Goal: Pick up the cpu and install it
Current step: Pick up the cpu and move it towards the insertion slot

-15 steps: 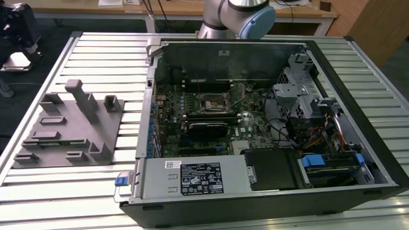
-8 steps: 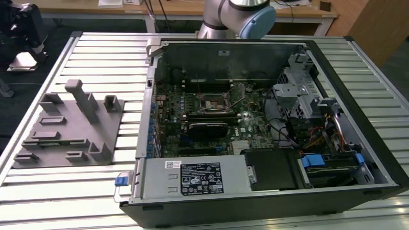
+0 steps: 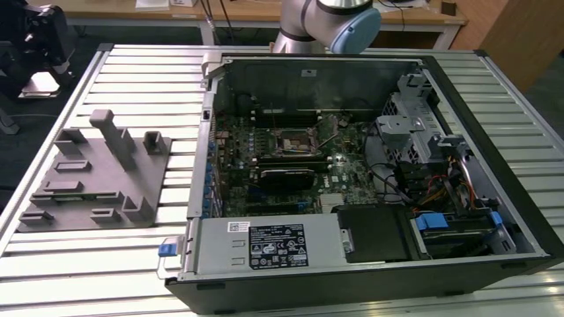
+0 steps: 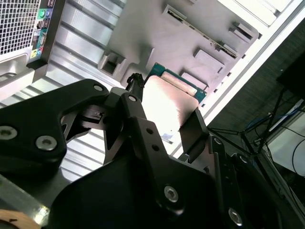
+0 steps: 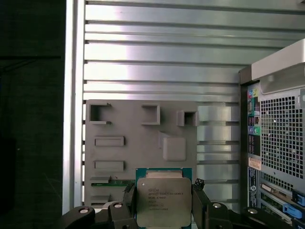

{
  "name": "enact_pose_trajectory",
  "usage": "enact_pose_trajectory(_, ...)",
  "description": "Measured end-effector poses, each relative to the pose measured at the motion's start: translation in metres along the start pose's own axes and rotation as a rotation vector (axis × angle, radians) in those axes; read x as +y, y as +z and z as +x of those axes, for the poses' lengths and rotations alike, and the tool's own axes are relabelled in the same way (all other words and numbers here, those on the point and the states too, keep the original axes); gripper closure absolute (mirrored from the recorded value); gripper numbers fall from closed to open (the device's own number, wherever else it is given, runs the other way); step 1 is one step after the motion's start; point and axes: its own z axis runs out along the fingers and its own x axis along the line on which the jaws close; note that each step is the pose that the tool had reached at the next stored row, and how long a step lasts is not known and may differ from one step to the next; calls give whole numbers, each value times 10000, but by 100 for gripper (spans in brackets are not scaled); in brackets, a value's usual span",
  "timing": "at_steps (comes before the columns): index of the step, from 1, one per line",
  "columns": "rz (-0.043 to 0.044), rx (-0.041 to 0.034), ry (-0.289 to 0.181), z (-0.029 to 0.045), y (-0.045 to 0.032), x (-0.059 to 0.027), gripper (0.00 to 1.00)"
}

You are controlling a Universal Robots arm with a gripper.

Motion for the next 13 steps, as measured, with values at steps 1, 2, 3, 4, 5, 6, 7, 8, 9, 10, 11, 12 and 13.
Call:
enact_pose_trajectory(1, 0, 0, 0, -11, 1, 0, 45)
enact_pose_trajectory(2, -1, -1, 0, -22, 2, 0, 45)
enact_pose_trajectory(3, 0, 0, 0, -33, 2, 0, 45)
enact_pose_trajectory(4, 0, 0, 0, -44, 3, 0, 45)
enact_pose_trajectory(5, 0, -1, 0, -54, 4, 0, 45)
enact_pose_trajectory(6, -1, -1, 0, -65, 4, 1, 45)
enact_pose_trajectory(7, 0, 0, 0, -75, 5, 0, 45)
enact_pose_trajectory(8, 0, 0, 0, -84, 5, 1, 45)
enact_pose_trajectory(9, 0, 0, 0, -93, 6, 1, 45)
enact_pose_trajectory(10, 0, 0, 0, -100, 6, 1, 45)
enact_pose_trajectory(11, 0, 0, 0, -108, 7, 1, 45)
enact_pose_trajectory(12, 0, 0, 0, -117, 7, 1, 45)
enact_pose_trajectory(13, 0, 0, 0, -126, 8, 1, 45)
